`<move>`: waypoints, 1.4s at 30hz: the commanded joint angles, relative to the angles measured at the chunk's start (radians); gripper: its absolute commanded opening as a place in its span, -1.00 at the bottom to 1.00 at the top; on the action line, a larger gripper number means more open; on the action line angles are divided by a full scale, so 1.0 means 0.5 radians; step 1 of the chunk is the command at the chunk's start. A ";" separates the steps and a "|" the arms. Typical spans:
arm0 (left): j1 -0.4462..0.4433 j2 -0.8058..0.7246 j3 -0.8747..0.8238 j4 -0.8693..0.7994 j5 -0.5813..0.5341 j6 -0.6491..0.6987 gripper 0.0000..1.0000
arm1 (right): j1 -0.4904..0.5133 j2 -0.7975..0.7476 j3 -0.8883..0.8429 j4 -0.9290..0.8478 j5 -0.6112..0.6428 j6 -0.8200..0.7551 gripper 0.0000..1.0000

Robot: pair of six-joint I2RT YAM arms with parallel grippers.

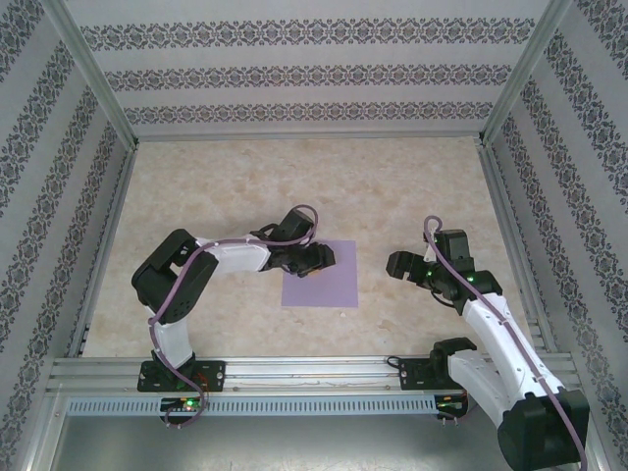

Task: Fold a paper plane with a square sheet of paper (fold left side to right side)
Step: Move the square sheet of paper to the center of the table, then pick up the square sheet of paper from the center of the table.

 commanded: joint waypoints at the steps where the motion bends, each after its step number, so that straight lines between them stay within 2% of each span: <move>1: -0.010 -0.121 0.145 -0.172 -0.053 0.109 0.01 | 0.017 0.014 0.075 -0.033 0.050 -0.029 0.85; 9: 0.120 -0.451 0.084 -0.416 -0.219 0.278 0.04 | 0.017 0.167 0.202 -0.020 0.020 -0.079 0.89; 17: 0.318 -0.764 -0.140 -0.655 -0.248 0.365 -0.05 | 0.032 0.461 0.394 -0.006 -0.042 -0.173 0.96; 21: 0.341 -0.847 -0.207 -0.707 -0.201 0.369 -0.12 | 0.092 0.653 0.470 0.026 -0.051 -0.188 0.97; 30: 0.334 -0.732 -0.286 -0.564 -0.031 0.293 -0.41 | 0.458 1.224 0.782 0.112 0.053 -0.206 0.95; 37: 0.281 -0.523 -0.296 -0.358 0.099 0.209 -0.53 | 0.693 1.655 1.082 0.143 0.116 -0.194 0.92; 42: 0.199 -0.388 -0.256 -0.385 0.106 0.222 -0.55 | 0.785 1.861 1.243 0.087 0.197 -0.187 0.94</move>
